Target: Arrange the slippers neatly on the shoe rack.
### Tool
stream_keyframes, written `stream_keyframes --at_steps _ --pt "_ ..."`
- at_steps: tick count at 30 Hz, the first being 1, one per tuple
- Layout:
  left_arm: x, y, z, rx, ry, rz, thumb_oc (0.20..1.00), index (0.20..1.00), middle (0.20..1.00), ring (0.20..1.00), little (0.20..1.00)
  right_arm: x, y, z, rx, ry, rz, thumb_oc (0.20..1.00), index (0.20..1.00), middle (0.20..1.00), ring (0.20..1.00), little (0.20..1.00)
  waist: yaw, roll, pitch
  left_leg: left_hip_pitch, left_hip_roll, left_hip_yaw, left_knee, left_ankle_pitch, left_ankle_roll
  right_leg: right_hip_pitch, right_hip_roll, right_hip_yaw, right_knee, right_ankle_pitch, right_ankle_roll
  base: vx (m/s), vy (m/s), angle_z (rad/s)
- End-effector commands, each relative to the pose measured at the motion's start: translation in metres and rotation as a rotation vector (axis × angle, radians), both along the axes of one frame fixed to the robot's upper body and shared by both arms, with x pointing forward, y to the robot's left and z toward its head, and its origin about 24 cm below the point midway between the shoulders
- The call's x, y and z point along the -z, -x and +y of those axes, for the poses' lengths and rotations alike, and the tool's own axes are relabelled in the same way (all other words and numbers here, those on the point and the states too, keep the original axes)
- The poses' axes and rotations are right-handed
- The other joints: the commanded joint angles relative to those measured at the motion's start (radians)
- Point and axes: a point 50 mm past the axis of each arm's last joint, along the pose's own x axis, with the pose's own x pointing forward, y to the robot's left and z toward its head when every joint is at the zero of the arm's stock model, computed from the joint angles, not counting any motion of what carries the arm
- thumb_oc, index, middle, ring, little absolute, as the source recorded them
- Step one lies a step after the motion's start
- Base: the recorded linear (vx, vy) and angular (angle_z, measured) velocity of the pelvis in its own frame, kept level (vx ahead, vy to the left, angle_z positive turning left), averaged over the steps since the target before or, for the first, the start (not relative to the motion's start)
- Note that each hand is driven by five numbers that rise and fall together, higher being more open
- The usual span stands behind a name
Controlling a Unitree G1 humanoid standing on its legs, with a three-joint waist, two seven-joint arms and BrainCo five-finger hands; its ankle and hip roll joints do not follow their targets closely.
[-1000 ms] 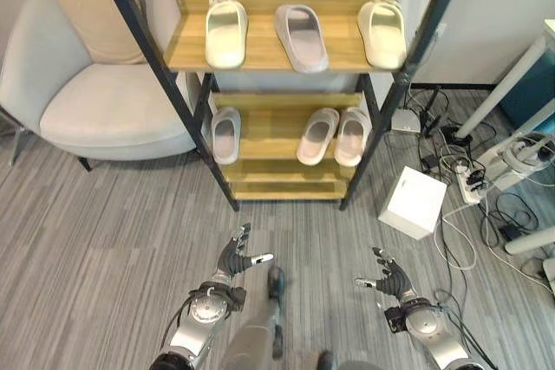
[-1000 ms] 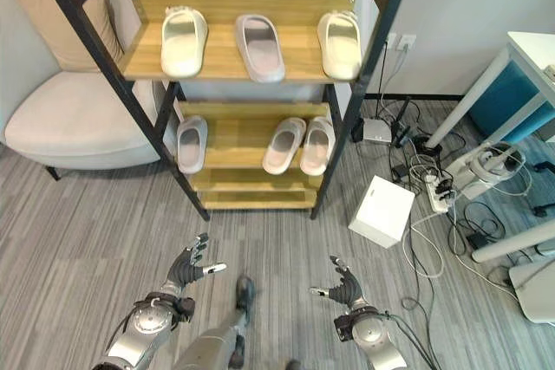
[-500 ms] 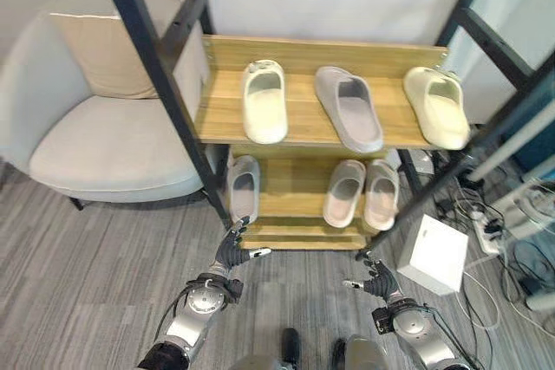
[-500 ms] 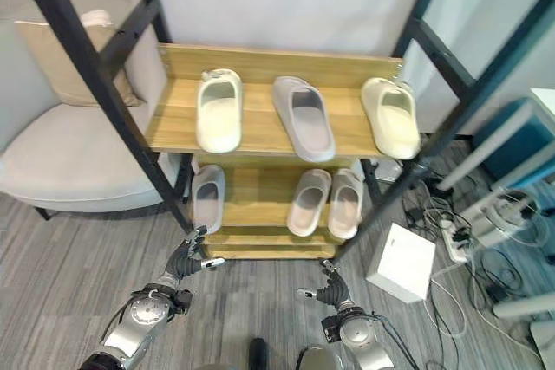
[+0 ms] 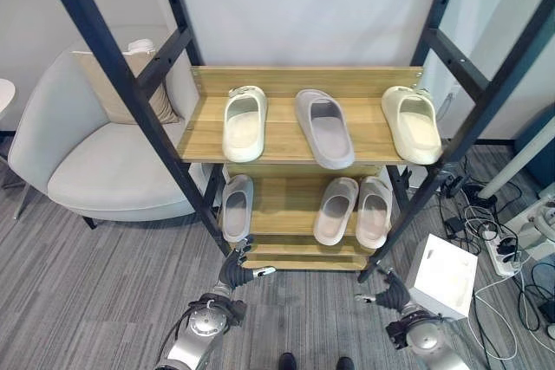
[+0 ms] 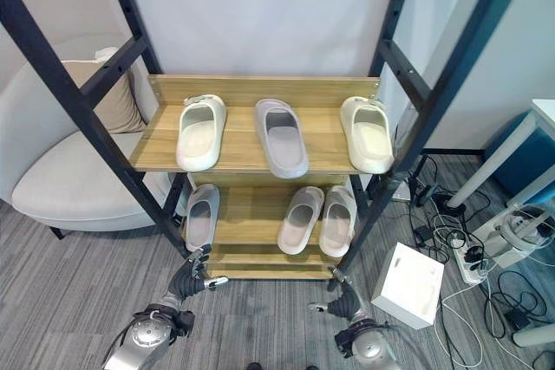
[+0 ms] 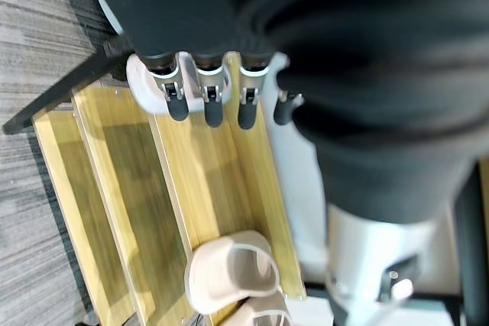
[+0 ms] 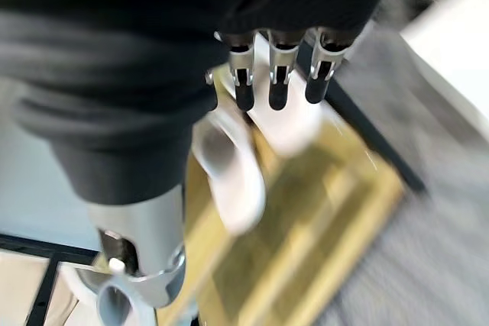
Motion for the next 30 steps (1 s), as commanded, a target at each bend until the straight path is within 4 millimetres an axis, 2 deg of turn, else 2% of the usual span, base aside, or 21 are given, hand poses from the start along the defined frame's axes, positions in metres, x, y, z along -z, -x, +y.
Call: stream_keyframes --at_steps 1,2,4,5,6,7,10,11,13,19,21,22,24,25,30 --pt "-0.025 -0.026 -0.013 0.028 0.006 -0.160 1.000 1.000 1.000 1.000 1.000 -0.036 -0.026 0.004 -0.090 0.190 -0.252 1.000 1.000 1.000 1.000 1.000 -0.007 -0.017 0.045 0.040 0.083 -0.073 -0.005 -0.146 -0.051 0.068 -0.003 0.018 0.002 -0.184 -0.002 0.02 -0.025 -0.07" --pt "-0.025 -0.026 -0.014 0.032 0.006 -0.161 1.000 1.000 1.000 1.000 1.000 -0.046 -0.028 0.004 -0.119 0.235 -0.309 1.000 1.000 1.000 1.000 1.000 -0.007 -0.016 0.044 0.042 0.086 -0.071 -0.005 -0.147 -0.053 0.070 -0.001 0.021 0.002 -0.185 -0.003 0.03 -0.027 -0.09" --pt "-0.026 -0.026 -0.016 0.032 0.004 -0.173 1.000 1.000 1.000 1.000 1.000 -0.082 -0.035 0.018 -0.214 0.318 -0.517 1.000 1.000 1.000 1.000 1.000 -0.008 -0.017 0.036 0.045 0.091 -0.070 -0.005 -0.150 -0.055 0.073 0.004 0.024 0.002 -0.189 -0.005 0.03 -0.014 -0.06" --pt "-0.026 -0.026 -0.016 0.032 0.005 -0.173 1.000 1.000 1.000 1.000 1.000 -0.083 -0.034 0.018 -0.214 0.319 -0.517 1.000 1.000 1.000 1.000 1.000 -0.009 -0.016 0.036 0.046 0.091 -0.070 -0.005 -0.150 -0.055 0.073 0.004 0.024 0.002 -0.189 -0.006 0.00 0.000 0.00" --pt "-0.027 -0.026 -0.016 0.031 -0.001 -0.178 1.000 1.000 1.000 1.000 1.000 -0.105 -0.037 0.025 -0.247 0.325 -0.630 1.000 1.000 1.000 1.000 1.000 -0.009 -0.018 0.032 0.047 0.092 -0.073 -0.005 -0.152 -0.057 0.074 0.004 0.023 0.002 -0.190 -0.005 0.00 0.000 0.00" --pt "-0.027 -0.026 -0.016 0.032 -0.001 -0.178 1.000 1.000 1.000 1.000 1.000 -0.105 -0.037 0.025 -0.247 0.326 -0.629 1.000 1.000 1.000 1.000 1.000 -0.009 -0.017 0.032 0.046 0.092 -0.073 -0.005 -0.152 -0.057 0.074 0.005 0.022 0.002 -0.190 -0.005 0.00 0.000 0.00" --pt "-0.027 -0.025 -0.018 0.039 -0.004 -0.186 1.000 1.000 1.000 1.000 1.000 -0.137 -0.046 0.038 -0.276 0.293 -0.780 1.000 1.000 1.000 1.000 1.000 -0.002 -0.017 0.022 0.049 0.091 -0.077 -0.005 -0.157 -0.058 0.075 0.003 0.017 0.002 -0.189 -0.003 0.00 0.000 0.00" --pt "-0.028 -0.026 -0.018 0.038 -0.004 -0.186 1.000 1.000 1.000 1.000 1.000 -0.137 -0.046 0.038 -0.276 0.292 -0.780 1.000 1.000 1.000 1.000 1.000 -0.002 -0.017 0.023 0.049 0.091 -0.077 -0.005 -0.157 -0.058 0.075 0.003 0.017 0.002 -0.189 -0.003 0.00 0.000 0.00" --pt "-0.028 -0.025 -0.020 0.038 0.011 -0.184 1.000 1.000 1.000 1.000 1.000 -0.161 -0.063 0.048 -0.267 0.251 -0.879 1.000 1.000 1.000 1.000 1.000 0.015 -0.018 0.014 0.047 0.089 -0.082 -0.005 -0.159 -0.056 0.072 0.001 0.014 0.002 -0.186 -0.002 0.00 0.046 0.01" --pt "-0.026 -0.023 -0.016 0.027 0.031 -0.173 1.000 1.000 1.000 1.000 1.000 -0.211 -0.089 0.052 -0.207 0.223 -1.073 1.000 1.000 1.000 1.000 1.000 0.048 -0.032 0.012 0.039 0.079 -0.102 -0.005 -0.161 -0.051 0.073 -0.002 0.001 0.002 -0.181 -0.003 0.02 0.048 0.03" --pt "-0.024 -0.021 -0.014 0.025 0.031 -0.158 1.000 1.000 1.000 1.000 1.000 -0.227 -0.097 0.049 -0.175 0.230 -1.125 1.000 1.000 1.000 1.000 1.000 0.066 -0.039 0.008 0.034 0.076 -0.113 -0.005 -0.160 -0.050 0.073 -0.003 -0.007 0.002 -0.179 -0.002 0.02 0.047 0.13" --pt "-0.024 -0.021 -0.014 0.025 0.031 -0.160 1.000 1.000 1.000 1.000 1.000 -0.227 -0.097 0.049 -0.174 0.230 -1.127 1.000 1.000 1.000 1.000 1.000 0.064 -0.040 0.010 0.030 0.075 -0.114 -0.005 -0.155 -0.049 0.070 -0.004 -0.009 0.002 -0.176 -0.003 0.03 0.045 0.22" --pt "-0.019 -0.017 -0.010 0.028 0.026 -0.132 1.000 1.000 1.000 1.000 1.000 -0.250 -0.112 0.044 -0.112 0.234 -1.185 1.000 1.000 1.000 1.000 1.000 0.096 -0.054 0.006 0.024 0.070 -0.129 -0.005 -0.159 -0.048 0.069 -0.004 -0.024 0.002 -0.176 0.001 0.05 0.062 0.24" --pt "-0.018 -0.017 -0.009 0.030 0.025 -0.126 1.000 1.000 1.000 1.000 1.000 -0.255 -0.118 0.043 -0.099 0.238 -1.189 1.000 1.000 1.000 1.000 1.000 0.108 -0.058 0.007 0.021 0.068 -0.134 -0.005 -0.158 -0.048 0.068 -0.005 -0.028 0.002 -0.175 0.002 0.03 0.057 0.14" --pt "-0.016 -0.015 -0.007 0.034 0.029 -0.110 1.000 1.000 1.000 1.000 1.000 -0.267 -0.136 0.036 -0.041 0.255 -1.172 1.000 1.000 1.000 1.000 1.000 0.140 -0.075 0.011 0.010 0.061 -0.149 -0.005 -0.156 -0.046 0.066 -0.007 -0.044 0.002 -0.172 0.005 0.03 0.042 0.07"
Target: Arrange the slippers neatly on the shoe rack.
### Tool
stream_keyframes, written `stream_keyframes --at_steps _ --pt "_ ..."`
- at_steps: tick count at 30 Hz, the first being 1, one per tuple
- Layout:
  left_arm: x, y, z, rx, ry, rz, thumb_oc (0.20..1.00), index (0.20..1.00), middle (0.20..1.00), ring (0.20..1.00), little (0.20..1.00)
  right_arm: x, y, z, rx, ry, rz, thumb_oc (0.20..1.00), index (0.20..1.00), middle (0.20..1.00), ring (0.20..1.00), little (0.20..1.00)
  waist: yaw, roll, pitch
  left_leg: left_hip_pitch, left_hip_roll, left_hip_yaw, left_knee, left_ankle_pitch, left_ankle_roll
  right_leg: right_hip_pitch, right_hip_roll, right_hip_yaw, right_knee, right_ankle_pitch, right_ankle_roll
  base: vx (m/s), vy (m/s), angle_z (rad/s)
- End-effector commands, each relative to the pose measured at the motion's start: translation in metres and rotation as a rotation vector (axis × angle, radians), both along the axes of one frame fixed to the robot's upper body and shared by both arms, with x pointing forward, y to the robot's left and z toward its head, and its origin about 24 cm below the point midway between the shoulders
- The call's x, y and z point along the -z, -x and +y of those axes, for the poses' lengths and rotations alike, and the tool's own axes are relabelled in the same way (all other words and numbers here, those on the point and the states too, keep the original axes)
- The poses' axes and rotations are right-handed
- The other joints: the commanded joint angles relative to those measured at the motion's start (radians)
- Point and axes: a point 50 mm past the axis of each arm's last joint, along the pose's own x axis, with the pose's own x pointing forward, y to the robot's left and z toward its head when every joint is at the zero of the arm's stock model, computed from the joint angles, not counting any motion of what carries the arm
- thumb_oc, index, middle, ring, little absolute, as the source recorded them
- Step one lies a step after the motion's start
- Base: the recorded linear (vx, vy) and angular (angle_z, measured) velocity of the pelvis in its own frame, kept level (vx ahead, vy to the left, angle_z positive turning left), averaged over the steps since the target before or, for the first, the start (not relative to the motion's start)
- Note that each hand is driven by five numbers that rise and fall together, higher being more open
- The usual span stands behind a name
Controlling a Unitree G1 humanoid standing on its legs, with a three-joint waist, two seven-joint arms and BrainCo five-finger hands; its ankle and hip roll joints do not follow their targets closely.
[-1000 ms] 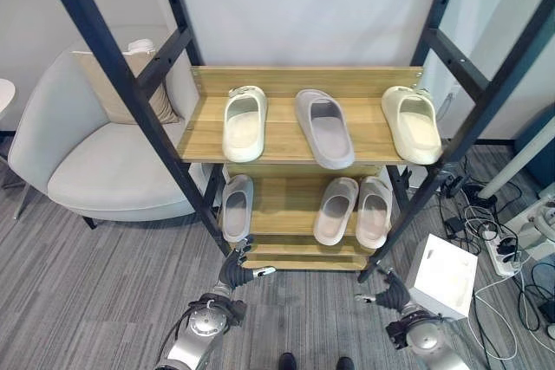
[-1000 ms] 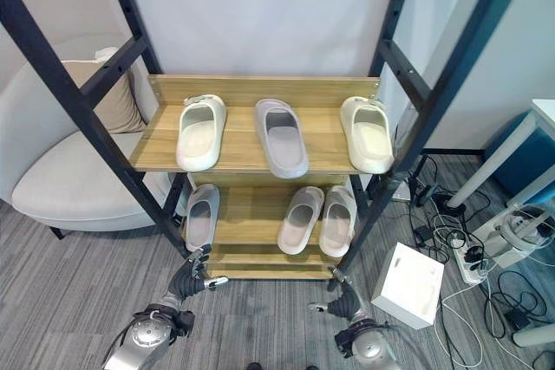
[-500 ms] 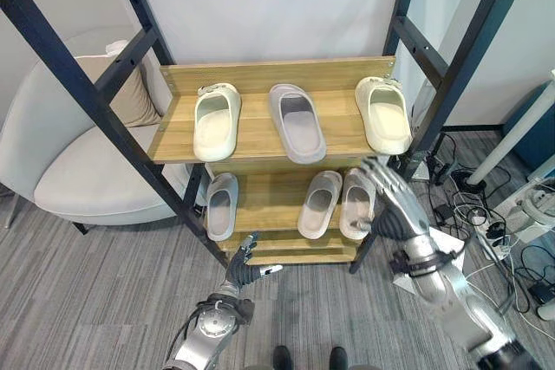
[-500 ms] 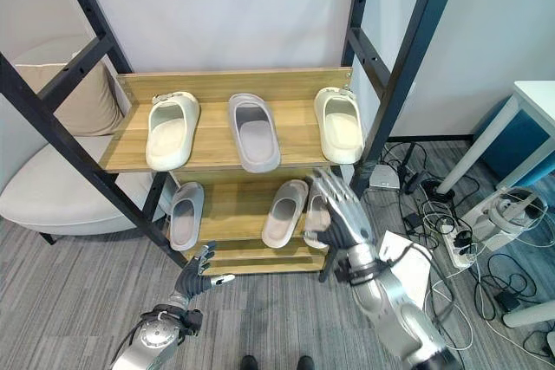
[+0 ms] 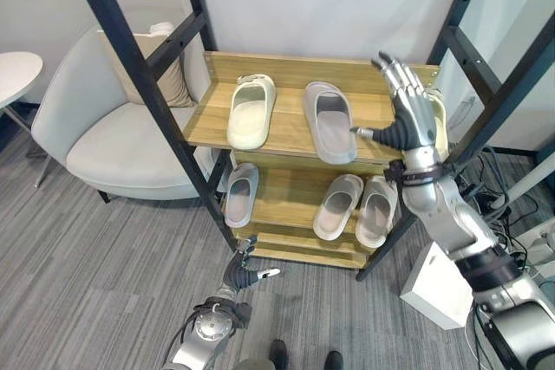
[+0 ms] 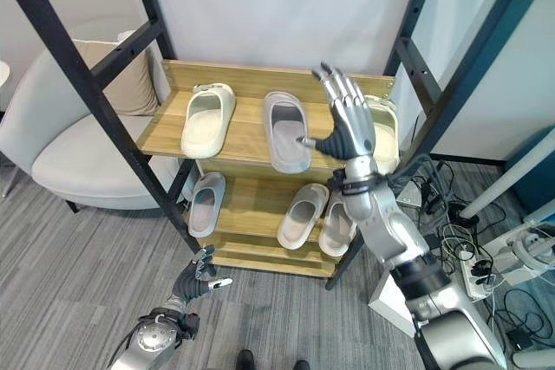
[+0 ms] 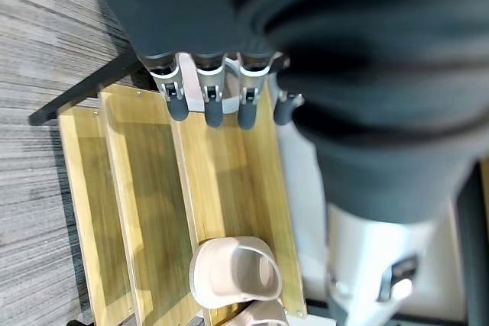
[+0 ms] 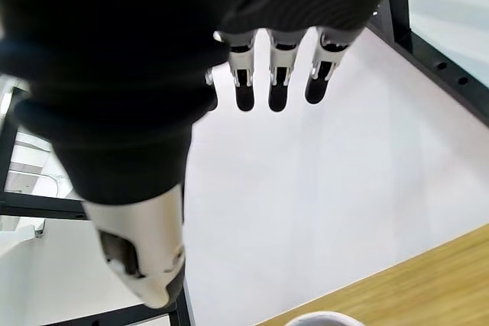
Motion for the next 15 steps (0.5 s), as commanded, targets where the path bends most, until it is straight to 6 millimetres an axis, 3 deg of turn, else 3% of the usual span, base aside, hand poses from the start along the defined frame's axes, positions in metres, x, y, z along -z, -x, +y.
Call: stream_keyframes --at_steps 1,8,15 --pt "-0.014 -0.018 0.000 0.030 0.030 -0.088 1.000 1.000 1.000 1.000 1.000 -0.028 -0.014 -0.016 0.072 -0.044 -0.072 1.000 1.000 1.000 1.000 1.000 0.036 -0.036 -0.002 0.044 0.031 -0.094 -0.007 -0.180 -0.013 0.083 -0.043 -0.004 0.001 -0.186 0.056 0.04 0.050 0.10" --pt "-0.014 -0.017 0.005 0.028 0.037 -0.078 1.000 1.000 1.000 1.000 1.000 -0.039 -0.045 -0.038 0.220 -0.029 0.001 1.000 1.000 1.000 1.000 1.000 0.089 -0.058 0.015 0.020 0.019 -0.118 -0.007 -0.174 -0.010 0.073 -0.051 -0.031 0.001 -0.181 0.065 0.05 0.056 0.12" --pt "-0.015 -0.018 0.009 0.021 0.040 -0.080 1.000 1.000 1.000 1.000 1.000 -0.033 -0.067 -0.052 0.309 -0.057 0.126 1.000 1.000 1.000 1.000 1.000 0.130 -0.068 0.033 -0.011 0.009 -0.138 -0.007 -0.168 -0.006 0.057 -0.060 -0.061 0.001 -0.176 0.073 0.05 0.054 0.08"
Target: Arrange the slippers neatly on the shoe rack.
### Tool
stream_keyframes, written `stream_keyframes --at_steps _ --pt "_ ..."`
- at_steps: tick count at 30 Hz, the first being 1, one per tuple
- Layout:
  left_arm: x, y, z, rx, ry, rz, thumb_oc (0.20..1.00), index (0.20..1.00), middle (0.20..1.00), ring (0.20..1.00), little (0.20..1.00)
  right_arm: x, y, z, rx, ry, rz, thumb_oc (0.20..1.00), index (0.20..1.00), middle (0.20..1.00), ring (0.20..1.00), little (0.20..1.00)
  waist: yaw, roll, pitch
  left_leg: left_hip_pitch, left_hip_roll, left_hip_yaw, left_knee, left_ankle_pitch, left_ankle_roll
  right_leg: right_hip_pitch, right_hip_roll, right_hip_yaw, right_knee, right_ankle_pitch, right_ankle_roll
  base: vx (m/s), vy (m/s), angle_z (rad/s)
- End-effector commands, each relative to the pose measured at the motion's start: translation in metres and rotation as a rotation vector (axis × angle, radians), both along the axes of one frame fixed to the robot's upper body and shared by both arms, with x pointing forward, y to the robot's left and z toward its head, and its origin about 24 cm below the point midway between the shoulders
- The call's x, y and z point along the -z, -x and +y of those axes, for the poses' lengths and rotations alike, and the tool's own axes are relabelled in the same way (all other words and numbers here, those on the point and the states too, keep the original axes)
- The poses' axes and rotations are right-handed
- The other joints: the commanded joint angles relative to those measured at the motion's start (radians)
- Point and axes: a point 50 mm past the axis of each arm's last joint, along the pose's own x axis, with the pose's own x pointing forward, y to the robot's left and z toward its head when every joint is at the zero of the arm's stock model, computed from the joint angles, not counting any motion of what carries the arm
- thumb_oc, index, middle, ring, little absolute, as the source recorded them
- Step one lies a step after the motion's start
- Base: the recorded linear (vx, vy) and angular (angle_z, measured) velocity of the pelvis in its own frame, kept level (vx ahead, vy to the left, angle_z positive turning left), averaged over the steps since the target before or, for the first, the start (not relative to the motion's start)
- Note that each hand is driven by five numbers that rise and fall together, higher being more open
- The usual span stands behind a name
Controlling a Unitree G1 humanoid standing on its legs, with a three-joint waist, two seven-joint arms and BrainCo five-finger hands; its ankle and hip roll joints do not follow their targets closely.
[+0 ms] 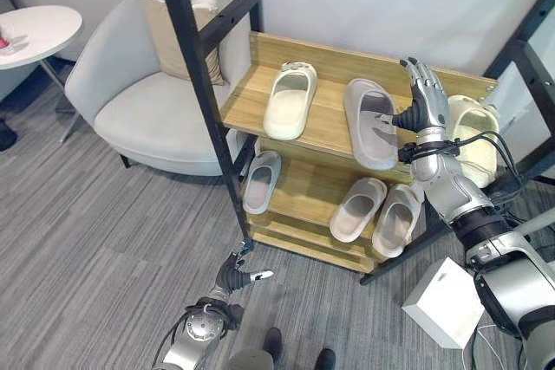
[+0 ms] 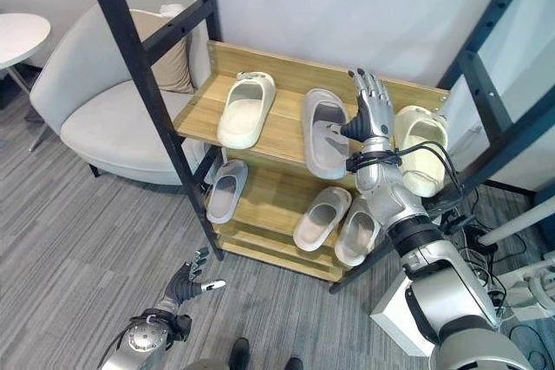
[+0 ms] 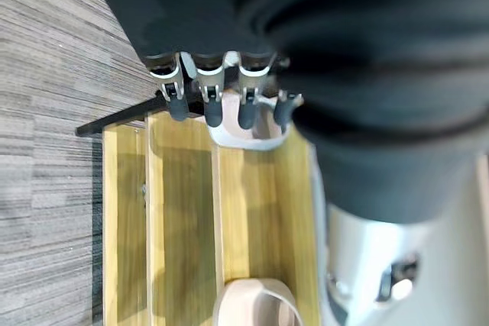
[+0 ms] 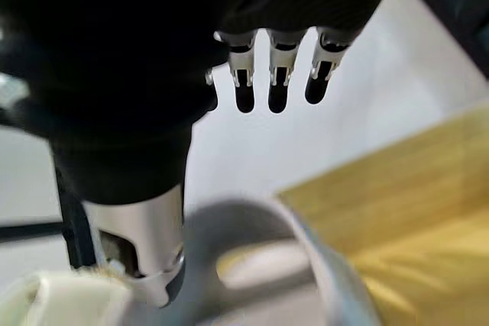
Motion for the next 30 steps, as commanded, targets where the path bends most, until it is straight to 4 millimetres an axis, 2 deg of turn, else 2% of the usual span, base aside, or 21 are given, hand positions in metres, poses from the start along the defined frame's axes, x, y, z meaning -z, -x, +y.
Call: stream_keyframes --at_steps 1,4,5,6,7,13,16,17,18,21,22,23,24,25,27,28,29,30 --pt "-0.018 -0.021 -0.006 0.024 0.052 -0.110 1.000 1.000 1.000 1.000 1.000 -0.053 -0.013 -0.011 0.044 -0.039 -0.113 1.000 1.000 1.000 1.000 1.000 0.042 -0.019 0.022 0.044 0.027 -0.093 -0.008 -0.180 -0.013 0.094 -0.044 -0.017 0.002 -0.170 0.066 0.05 0.060 0.02" --pt "-0.019 -0.023 -0.006 0.018 0.056 -0.117 1.000 1.000 1.000 1.000 1.000 -0.055 -0.019 -0.013 0.072 -0.056 -0.087 1.000 1.000 1.000 1.000 1.000 0.056 -0.020 0.029 0.028 0.023 -0.099 -0.008 -0.175 -0.014 0.084 -0.047 -0.030 0.002 -0.166 0.070 0.02 0.043 0.08" --pt "-0.020 -0.025 -0.007 0.018 0.060 -0.120 1.000 1.000 1.000 1.000 1.000 -0.056 -0.021 -0.015 0.086 -0.063 -0.079 0.859 0.859 0.859 0.859 0.859 0.058 -0.021 0.031 0.023 0.021 -0.103 -0.008 -0.173 -0.014 0.081 -0.048 -0.034 0.002 -0.167 0.071 0.01 0.036 0.10" --pt "-0.021 -0.026 -0.008 0.017 0.062 -0.123 1.000 1.000 1.000 1.000 1.000 -0.055 -0.022 -0.017 0.102 -0.074 -0.068 0.498 0.498 0.498 0.498 0.498 0.061 -0.022 0.034 0.019 0.020 -0.105 -0.008 -0.171 -0.015 0.079 -0.048 -0.039 0.002 -0.165 0.072 0.01 0.029 0.07" --pt "-0.022 -0.028 -0.008 0.016 0.062 -0.125 1.000 1.000 1.000 1.000 1.000 -0.054 -0.024 -0.019 0.119 -0.083 -0.056 0.200 0.200 0.200 0.200 0.200 0.062 -0.021 0.035 0.016 0.018 -0.107 -0.008 -0.171 -0.015 0.078 -0.049 -0.042 0.002 -0.165 0.073 0.00 0.029 0.09" --pt "-0.023 -0.035 -0.009 -0.020 0.060 -0.132 1.000 1.000 1.000 1.000 1.000 -0.045 -0.027 -0.016 0.136 -0.208 -0.022 0.200 0.200 0.200 0.200 0.200 0.036 -0.011 0.027 0.027 0.014 -0.107 -0.008 -0.177 -0.012 0.085 -0.055 -0.041 0.002 -0.162 0.074 0.00 0.014 0.05" --pt "-0.025 -0.036 -0.008 -0.041 0.059 -0.141 1.000 1.000 1.000 1.000 1.000 -0.054 -0.017 0.000 0.045 -0.305 -0.134 0.200 0.200 0.200 0.200 0.200 0.015 0.000 0.022 0.036 0.016 -0.096 -0.008 -0.180 -0.011 0.085 -0.055 -0.027 0.002 -0.163 0.072 -0.01 0.002 0.00" --pt "-0.027 -0.036 -0.007 -0.063 0.060 -0.147 1.000 1.000 1.000 1.000 1.000 -0.062 0.000 0.011 -0.036 -0.360 -0.256 0.200 0.200 0.200 0.200 0.200 -0.002 0.012 0.020 0.038 0.015 -0.091 -0.008 -0.178 -0.008 0.081 -0.056 -0.019 0.002 -0.161 0.070 0.00 0.000 0.00" --pt "-0.026 -0.036 -0.006 -0.062 0.059 -0.145 1.000 1.000 1.000 1.000 1.000 -0.061 0.000 0.010 -0.035 -0.361 -0.253 0.200 0.200 0.200 0.200 0.200 0.001 0.011 0.020 0.042 0.017 -0.089 -0.008 -0.183 -0.010 0.084 -0.054 -0.017 0.002 -0.165 0.070 -0.02 -0.010 0.09" --pt "-0.026 -0.033 -0.004 -0.085 0.044 -0.153 1.000 1.000 1.000 1.000 1.000 -0.071 0.046 0.012 -0.149 -0.455 -0.491 0.200 0.200 0.200 0.200 0.200 -0.024 0.027 0.019 0.050 0.018 -0.085 -0.008 -0.181 -0.006 0.083 -0.053 -0.003 0.002 -0.167 0.066 -0.03 -0.035 -0.05" --pt "-0.027 -0.032 -0.003 -0.081 0.038 -0.157 1.000 1.000 1.000 1.000 1.000 -0.065 0.055 0.010 -0.164 -0.453 -0.500 0.200 0.200 0.200 0.200 0.200 -0.026 0.028 0.014 0.057 0.020 -0.082 -0.008 -0.187 -0.008 0.089 -0.051 -0.001 0.002 -0.174 0.065 -0.01 -0.056 -0.16" --pt "-0.027 -0.030 -0.001 -0.082 0.032 -0.160 1.000 1.000 1.000 1.000 1.000 -0.070 0.066 0.009 -0.195 -0.453 -0.544 0.200 0.200 0.200 0.200 0.200 -0.031 0.030 0.011 0.060 0.021 -0.082 -0.008 -0.188 -0.009 0.091 -0.051 0.000 0.002 -0.175 0.064 -0.02 -0.069 -0.09" --pt "-0.026 -0.026 0.002 -0.081 0.025 -0.156 1.000 1.000 1.000 1.000 1.000 -0.075 0.085 0.020 -0.322 -0.472 -0.590 0.200 0.200 0.200 0.200 0.200 -0.039 0.031 0.004 0.067 0.024 -0.079 -0.008 -0.188 -0.012 0.096 -0.050 0.002 0.002 -0.180 0.063 -0.06 -0.080 -0.08" --pt "-0.026 -0.024 0.003 -0.084 0.021 -0.154 1.000 1.000 1.000 1.000 1.000 -0.077 0.093 0.029 -0.419 -0.514 -0.594 0.200 0.200 0.200 0.200 0.200 -0.042 0.030 0.003 0.070 0.026 -0.075 -0.008 -0.188 -0.014 0.099 -0.050 0.004 0.002 -0.181 0.062 -0.09 -0.076 -0.10" --pt "-0.024 -0.020 0.004 -0.083 0.020 -0.144 1.000 1.000 1.000 1.000 1.000 -0.078 0.105 0.045 -0.585 -0.589 -0.566 0.200 0.200 0.200 0.200 0.200 -0.047 0.030 0.000 0.073 0.029 -0.071 -0.008 -0.188 -0.017 0.102 -0.048 0.003 0.002 -0.185 0.061 -0.05 -0.048 -0.12" --pt "-0.024 -0.020 0.005 -0.083 0.020 -0.143 1.000 1.000 1.000 1.000 1.000 -0.077 0.105 0.045 -0.586 -0.590 -0.564 0.200 0.200 0.200 0.200 0.200 -0.047 0.029 -0.001 0.073 0.030 -0.071 -0.008 -0.189 -0.017 0.102 -0.048 0.003 0.002 -0.186 0.061 -0.12 -0.105 -0.08" --pt "-0.019 -0.013 0.003 -0.082 0.036 -0.103 1.000 1.000 1.000 1.000 1.000 -0.068 0.127 0.094 -1.102 -0.888 -0.312 0.200 0.200 0.200 0.200 0.200 -0.050 0.026 -0.002 0.074 0.040 -0.066 -0.008 -0.180 -0.027 0.109 -0.045 -0.008 0.002 -0.192 0.053 -0.11 -0.083 -0.03" --pt "-0.018 -0.013 0.003 -0.082 0.036 -0.102 1.000 1.000 1.000 1.000 1.000 -0.068 0.127 0.094 -1.103 -0.888 -0.311 0.200 0.200 0.200 0.200 0.200 -0.052 0.026 -0.003 0.074 0.040 -0.067 -0.008 -0.180 -0.027 0.109 -0.045 -0.009 0.002 -0.192 0.053 -0.14 -0.096 0.01"
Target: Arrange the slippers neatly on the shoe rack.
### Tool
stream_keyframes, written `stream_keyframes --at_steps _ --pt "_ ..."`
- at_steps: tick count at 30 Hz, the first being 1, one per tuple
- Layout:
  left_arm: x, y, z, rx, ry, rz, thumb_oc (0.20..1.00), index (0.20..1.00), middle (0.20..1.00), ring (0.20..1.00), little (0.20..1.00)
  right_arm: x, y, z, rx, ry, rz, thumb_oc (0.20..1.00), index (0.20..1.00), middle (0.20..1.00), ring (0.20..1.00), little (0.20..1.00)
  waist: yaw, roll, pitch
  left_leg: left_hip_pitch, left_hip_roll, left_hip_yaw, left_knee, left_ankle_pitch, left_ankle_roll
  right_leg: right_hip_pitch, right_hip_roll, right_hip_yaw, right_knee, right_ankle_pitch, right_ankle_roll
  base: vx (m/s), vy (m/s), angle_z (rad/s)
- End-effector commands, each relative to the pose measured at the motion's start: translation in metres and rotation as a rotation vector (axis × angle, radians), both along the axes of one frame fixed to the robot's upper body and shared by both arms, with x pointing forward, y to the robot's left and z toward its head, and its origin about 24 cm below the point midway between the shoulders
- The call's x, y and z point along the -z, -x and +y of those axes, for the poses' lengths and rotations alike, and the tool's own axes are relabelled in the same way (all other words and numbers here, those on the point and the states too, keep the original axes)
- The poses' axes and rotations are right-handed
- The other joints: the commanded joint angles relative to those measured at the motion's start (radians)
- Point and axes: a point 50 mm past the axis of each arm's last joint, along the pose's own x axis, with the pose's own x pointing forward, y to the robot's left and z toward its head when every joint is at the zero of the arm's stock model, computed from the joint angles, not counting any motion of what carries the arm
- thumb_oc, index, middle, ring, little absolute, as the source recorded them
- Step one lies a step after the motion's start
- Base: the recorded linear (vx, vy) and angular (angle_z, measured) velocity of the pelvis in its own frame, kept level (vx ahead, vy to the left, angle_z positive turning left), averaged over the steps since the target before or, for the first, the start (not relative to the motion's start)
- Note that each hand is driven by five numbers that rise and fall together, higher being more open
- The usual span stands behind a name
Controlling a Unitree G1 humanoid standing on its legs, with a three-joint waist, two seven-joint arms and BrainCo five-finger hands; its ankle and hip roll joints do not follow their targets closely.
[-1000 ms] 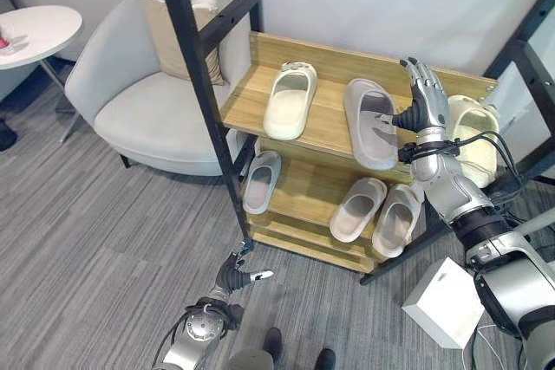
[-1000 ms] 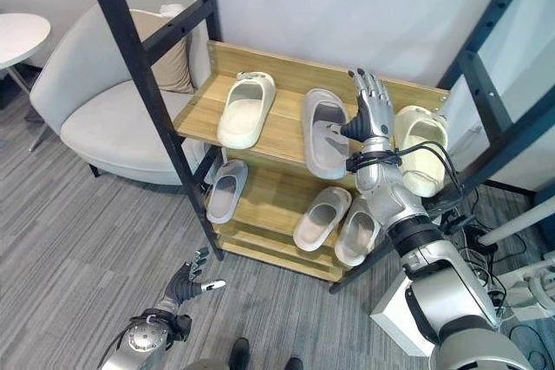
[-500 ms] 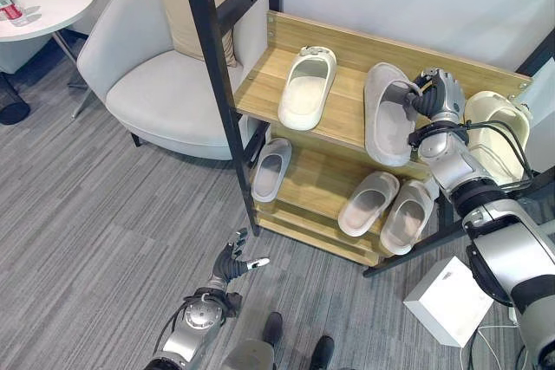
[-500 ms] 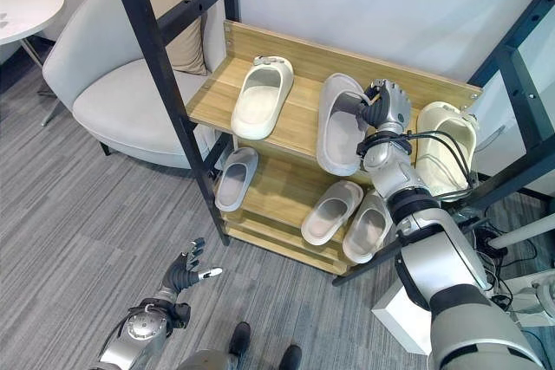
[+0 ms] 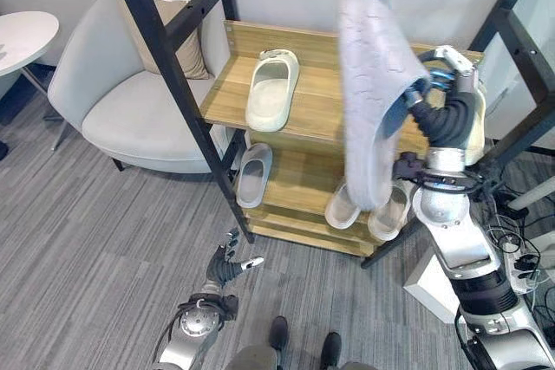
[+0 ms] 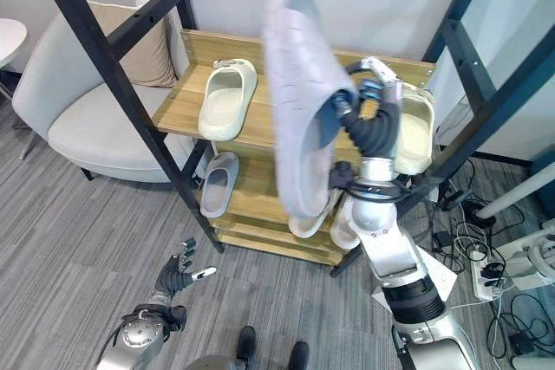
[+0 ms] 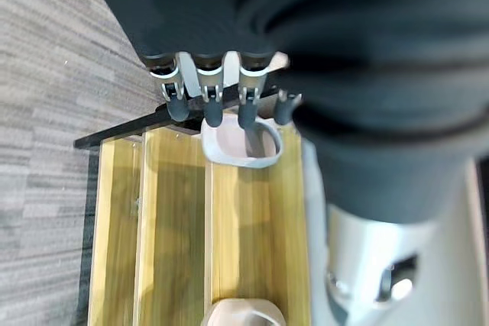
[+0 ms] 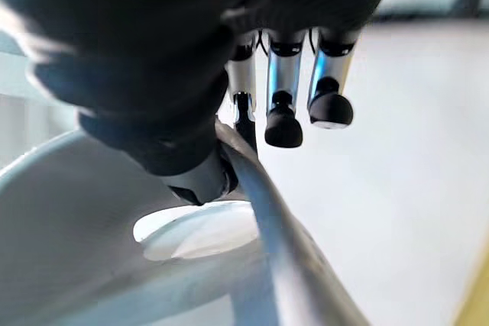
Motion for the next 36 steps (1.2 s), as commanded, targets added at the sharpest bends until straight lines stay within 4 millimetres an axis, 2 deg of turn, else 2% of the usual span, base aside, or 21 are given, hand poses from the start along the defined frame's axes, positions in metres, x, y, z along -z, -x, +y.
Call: stream_keyframes --at_steps 1,2,3,7,8,9,10,11,12,14,18,20,22,24,26,27,28,29,31,32,36 --pt "-0.011 -0.015 0.001 0.056 -0.041 -0.064 1.000 1.000 1.000 1.000 1.000 -0.016 0.012 0.024 -0.421 -0.033 -0.054 0.200 0.200 0.200 0.200 0.200 0.027 -0.031 -0.030 0.078 0.026 -0.070 -0.007 -0.203 -0.014 0.115 -0.054 -0.030 0.002 -0.197 0.051 -0.04 -0.024 0.07" --pt "-0.010 -0.014 0.001 0.058 -0.039 -0.060 1.000 1.000 1.000 1.000 1.000 -0.011 0.014 0.033 -0.512 -0.040 -0.019 0.200 0.200 0.200 0.200 0.200 0.029 -0.031 -0.029 0.077 0.027 -0.073 -0.007 -0.201 -0.016 0.115 -0.054 -0.034 0.002 -0.198 0.049 -0.10 -0.046 0.11" --pt "-0.009 -0.013 -0.001 0.068 -0.030 -0.058 1.000 1.000 1.000 1.000 1.000 0.004 0.021 0.059 -0.764 -0.058 0.085 0.200 0.200 0.200 0.200 0.200 0.037 -0.033 -0.028 0.073 0.029 -0.080 -0.007 -0.194 -0.022 0.118 -0.052 -0.048 0.002 -0.195 0.045 -0.08 -0.037 0.17" --pt "-0.004 -0.014 -0.003 0.072 -0.030 -0.045 1.000 1.000 1.000 1.000 1.000 0.043 0.021 0.084 -0.874 0.038 0.276 0.200 0.200 0.200 0.200 0.200 0.048 -0.038 -0.020 0.066 0.028 -0.098 -0.007 -0.187 -0.027 0.120 -0.051 -0.066 0.002 -0.194 0.042 -0.03 -0.013 0.18" --pt "-0.003 -0.015 -0.005 0.068 -0.020 -0.042 1.000 1.000 1.000 1.000 1.000 0.069 0.019 0.092 -0.853 0.159 0.366 0.200 0.200 0.200 0.200 0.200 0.057 -0.042 -0.012 0.061 0.029 -0.114 -0.007 -0.184 -0.031 0.122 -0.051 -0.083 0.002 -0.195 0.040 0.00 -0.019 0.13" --pt "-0.002 -0.015 -0.004 0.066 -0.021 -0.038 1.000 1.000 1.000 1.000 1.000 0.075 0.016 0.093 -0.822 0.215 0.383 0.200 0.200 0.200 0.200 0.200 0.059 -0.044 -0.009 0.057 0.028 -0.123 -0.007 -0.182 -0.031 0.122 -0.051 -0.092 0.002 -0.195 0.039 0.01 -0.017 0.16" --pt "-0.001 -0.016 -0.005 0.067 -0.023 -0.036 1.000 1.000 1.000 1.000 1.000 0.085 0.011 0.093 -0.756 0.297 0.397 0.200 0.200 0.200 0.200 0.200 0.063 -0.046 -0.006 0.054 0.027 -0.133 -0.007 -0.181 -0.032 0.124 -0.051 -0.102 0.002 -0.195 0.038 0.04 -0.021 0.28" --pt "-0.001 -0.018 -0.004 0.053 -0.020 -0.043 1.000 1.000 1.000 1.000 1.000 0.106 -0.002 0.086 -0.548 0.481 0.421 0.200 0.200 0.200 0.200 0.200 0.076 -0.048 0.004 0.048 0.026 -0.157 -0.007 -0.178 -0.033 0.124 -0.052 -0.126 0.017 -0.204 0.036 0.05 -0.015 0.38" --pt "-0.003 -0.019 -0.004 0.044 -0.017 -0.051 1.000 1.000 1.000 1.000 1.000 0.113 -0.010 0.080 -0.426 0.550 0.416 0.200 0.200 0.200 0.200 0.200 0.084 -0.046 0.010 0.046 0.027 -0.167 -0.007 -0.177 -0.034 0.119 -0.053 -0.136 0.037 -0.215 0.036 0.06 -0.004 0.66" --pt "-0.017 -0.030 -0.003 0.013 -0.020 -0.127 1.000 1.000 1.000 1.000 1.000 0.124 -0.043 0.049 0.035 0.671 0.382 0.200 0.200 0.200 0.200 0.200 0.105 -0.036 0.054 -0.018 0.010 -0.218 0.035 -0.170 -0.030 0.066 -0.070 -0.185 0.120 -0.246 0.035 -0.03 0.022 0.73" --pt "-0.048 -0.055 -0.018 0.060 -0.008 -0.280 1.000 1.000 1.000 1.000 1.000 0.091 -0.085 0.013 0.444 0.625 0.298 0.200 0.200 0.200 0.200 0.200 0.143 0.005 0.167 -0.217 -0.028 -0.251 0.245 -0.225 -0.029 -0.084 -0.108 -0.201 0.281 -0.315 0.017 -0.12 0.042 0.40" --pt "-0.052 -0.058 -0.019 0.069 -0.010 -0.300 1.000 1.000 1.000 1.000 1.000 0.083 -0.090 0.005 0.492 0.617 0.282 0.200 0.200 0.200 0.200 0.200 0.145 0.010 0.171 -0.250 -0.034 -0.252 0.265 -0.229 -0.027 -0.116 -0.112 -0.197 0.302 -0.323 0.016 -0.01 0.055 0.21" --pt "-0.066 -0.065 -0.024 0.097 -0.012 -0.366 1.000 1.000 1.000 1.000 1.000 0.053 -0.105 -0.026 0.668 0.619 0.215 0.200 0.200 0.200 0.200 0.200 0.142 0.023 0.195 -0.328 -0.042 -0.255 0.305 -0.223 -0.025 -0.188 -0.131 -0.202 0.344 -0.327 0.009 0.00 0.079 0.10" --pt "-0.074 -0.071 -0.028 0.114 -0.013 -0.404 1.000 1.000 1.000 1.000 1.000 0.035 -0.110 -0.039 0.750 0.607 0.176 0.200 0.200 0.200 0.200 0.200 0.140 0.026 0.207 -0.366 -0.043 -0.252 0.321 -0.224 -0.026 -0.232 -0.137 -0.194 0.369 -0.333 0.008 0.00 0.048 0.08" --pt "-0.079 -0.074 -0.031 0.122 -0.008 -0.424 1.000 1.000 1.000 1.000 1.000 0.029 -0.112 -0.045 0.789 0.608 0.168 0.200 0.200 0.200 0.200 0.200 0.137 0.029 0.211 -0.393 -0.047 -0.254 0.332 -0.223 -0.027 -0.257 -0.143 -0.194 0.383 -0.335 0.008 0.00 0.047 0.04" --pt "-0.088 -0.078 -0.037 0.147 -0.007 -0.467 1.000 1.000 1.000 1.000 1.000 0.013 -0.117 -0.057 0.871 0.606 0.135 0.200 0.200 0.200 0.200 0.200 0.137 0.031 0.232 -0.428 -0.048 -0.248 0.346 -0.227 -0.029 -0.295 -0.149 -0.189 0.408 -0.338 0.007 0.01 0.054 -0.02" --pt "-0.088 -0.079 -0.037 0.147 -0.006 -0.468 1.000 1.000 1.000 1.000 1.000 0.012 -0.117 -0.057 0.871 0.606 0.134 0.200 0.200 0.200 0.200 0.200 0.133 0.032 0.226 -0.439 -0.051 -0.252 0.350 -0.224 -0.029 -0.304 -0.151 -0.193 0.413 -0.339 0.007 0.02 0.089 0.04" --pt "-0.103 -0.086 -0.051 0.187 0.011 -0.533 1.000 1.000 1.000 1.000 1.000 -0.014 -0.123 -0.078 1.000 0.561 0.109 0.200 0.200 0.200 0.200 0.200 0.137 0.036 0.251 -0.498 -0.055 -0.246 0.369 -0.230 -0.031 -0.368 -0.159 -0.187 0.443 -0.346 0.008 0.01 0.065 0.06" --pt "-0.108 -0.088 -0.055 0.203 0.016 -0.553 1.000 1.000 1.000 1.000 1.000 -0.023 -0.124 -0.084 1.040 0.539 0.099 0.200 0.200 0.200 0.200 0.200 0.138 0.038 0.258 -0.515 -0.059 -0.249 0.374 -0.231 -0.031 -0.386 -0.162 -0.188 0.452 -0.347 0.011 0.03 0.053 0.01" --pt "-0.117 -0.091 -0.065 0.249 0.019 -0.589 1.000 1.000 1.000 1.000 1.000 -0.041 -0.125 -0.095 1.104 0.510 0.081 0.200 0.200 0.200 0.200 0.200 0.138 0.041 0.265 -0.556 -0.068 -0.258 0.379 -0.227 -0.033 -0.418 -0.167 -0.196 0.457 -0.351 0.013 0.04 0.034 0.03" --pt "-0.125 -0.093 -0.074 0.287 0.021 -0.620 1.000 1.000 1.000 1.000 1.000 -0.058 -0.127 -0.105 1.166 0.505 0.068 0.200 0.200 0.200 0.200 0.200 0.150 0.040 0.277 -0.585 -0.071 -0.264 0.377 -0.227 -0.035 -0.440 -0.167 -0.205 0.452 -0.351 0.017 0.04 0.014 0.10"
